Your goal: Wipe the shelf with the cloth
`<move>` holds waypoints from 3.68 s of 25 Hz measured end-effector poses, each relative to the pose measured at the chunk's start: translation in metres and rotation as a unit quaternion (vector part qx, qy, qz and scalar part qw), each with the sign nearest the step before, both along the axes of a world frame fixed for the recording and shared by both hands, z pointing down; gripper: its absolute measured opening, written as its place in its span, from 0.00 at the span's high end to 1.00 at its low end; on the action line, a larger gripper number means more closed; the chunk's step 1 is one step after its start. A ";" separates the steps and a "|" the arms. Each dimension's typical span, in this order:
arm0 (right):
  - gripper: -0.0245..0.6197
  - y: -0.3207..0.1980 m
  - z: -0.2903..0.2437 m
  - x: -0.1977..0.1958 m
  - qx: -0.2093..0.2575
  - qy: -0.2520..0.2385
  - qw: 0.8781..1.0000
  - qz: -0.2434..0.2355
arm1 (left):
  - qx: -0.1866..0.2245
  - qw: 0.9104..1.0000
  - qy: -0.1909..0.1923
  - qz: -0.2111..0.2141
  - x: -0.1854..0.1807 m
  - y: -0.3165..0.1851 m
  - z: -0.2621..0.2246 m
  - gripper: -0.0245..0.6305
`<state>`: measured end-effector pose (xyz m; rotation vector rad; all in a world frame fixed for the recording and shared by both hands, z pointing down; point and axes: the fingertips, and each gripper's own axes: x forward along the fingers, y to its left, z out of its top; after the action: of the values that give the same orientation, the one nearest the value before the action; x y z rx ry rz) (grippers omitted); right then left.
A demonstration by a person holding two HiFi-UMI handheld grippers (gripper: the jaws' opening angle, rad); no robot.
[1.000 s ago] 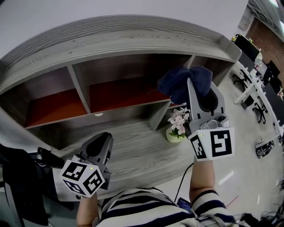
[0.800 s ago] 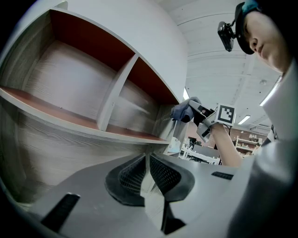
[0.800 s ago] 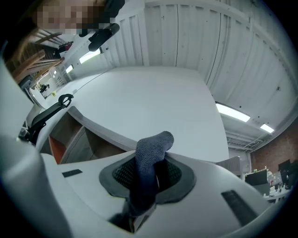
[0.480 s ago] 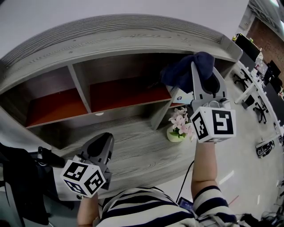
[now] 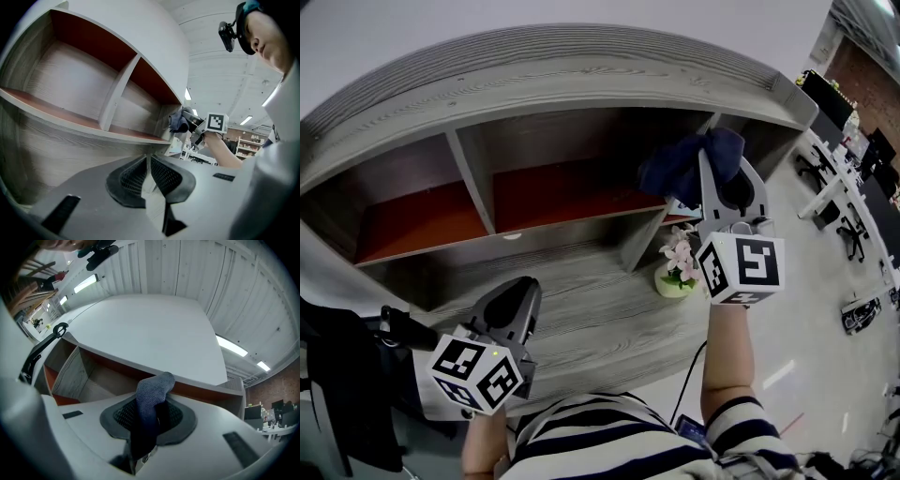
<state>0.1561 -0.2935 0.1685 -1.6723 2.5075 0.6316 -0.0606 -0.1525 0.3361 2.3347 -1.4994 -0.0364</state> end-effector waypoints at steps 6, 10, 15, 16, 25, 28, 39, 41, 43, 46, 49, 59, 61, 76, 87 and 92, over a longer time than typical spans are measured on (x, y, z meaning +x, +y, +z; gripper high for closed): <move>0.81 -0.001 0.023 0.001 -0.023 0.001 1.000 0.005 | -0.003 1.000 0.000 0.000 0.000 0.000 0.001 0.90; 0.81 -0.003 0.042 0.001 -0.041 0.000 0.999 0.007 | -0.003 1.000 0.000 0.000 -0.002 0.001 0.002 0.90; 0.81 -0.004 0.062 0.001 -0.062 -0.002 0.998 0.012 | -0.002 1.000 -0.003 0.000 -0.004 0.002 0.001 0.90; 0.81 -0.004 0.066 0.002 -0.067 -0.003 0.998 0.013 | -0.002 1.000 -0.003 -0.001 -0.004 0.002 0.001 0.90; 0.81 -0.004 0.093 0.000 -0.099 -0.001 0.995 0.014 | -0.004 1.000 -0.002 -0.002 -0.004 0.002 0.004 0.90; 0.81 -0.004 0.093 -0.001 -0.101 0.000 0.995 0.013 | -0.003 1.000 -0.003 -0.003 -0.003 0.003 0.003 0.90; 0.81 0.025 0.043 -0.049 -0.055 -0.001 0.995 -0.078 | 0.002 1.000 -0.004 -0.024 -0.012 0.007 0.000 0.90; 0.81 0.029 0.036 -0.066 -0.043 0.007 0.994 -0.105 | 0.006 0.999 -0.002 -0.033 -0.016 0.010 -0.002 0.90; 0.81 0.031 0.029 -0.083 -0.036 0.007 0.991 -0.128 | 0.008 0.999 0.000 -0.042 -0.021 0.012 -0.004 0.90; 0.81 0.036 0.019 -0.108 -0.028 0.000 0.987 -0.159 | 0.008 0.999 0.000 -0.051 -0.026 0.016 -0.004 0.90; 0.81 0.038 0.010 -0.133 -0.021 0.000 0.983 -0.182 | 0.008 0.998 0.001 -0.057 -0.030 0.019 -0.003 0.90; 0.81 0.038 0.002 -0.203 -0.027 -0.003 0.969 -0.247 | 0.003 0.996 0.002 -0.085 -0.044 0.029 0.002 0.90; 0.81 0.037 0.008 -0.216 -0.037 0.008 0.966 -0.255 | 0.001 0.996 0.003 -0.091 -0.047 0.031 0.003 0.90; 0.81 0.044 0.084 -0.279 -0.097 0.214 0.924 -0.303 | -0.004 0.994 0.002 -0.112 -0.057 0.039 0.006 0.90; 0.81 0.038 0.117 -0.275 -0.073 0.334 0.904 -0.258 | -0.006 0.996 -0.003 -0.092 -0.047 0.030 0.006 0.90; 0.81 0.027 0.119 -0.259 -0.081 0.338 0.909 -0.230 | -0.008 0.997 -0.001 -0.081 -0.043 0.025 0.008 0.90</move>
<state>-0.1030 -0.2663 0.2879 -0.8961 3.3425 1.1106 -0.1032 -0.1271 0.3439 2.1960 -1.6810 -0.0624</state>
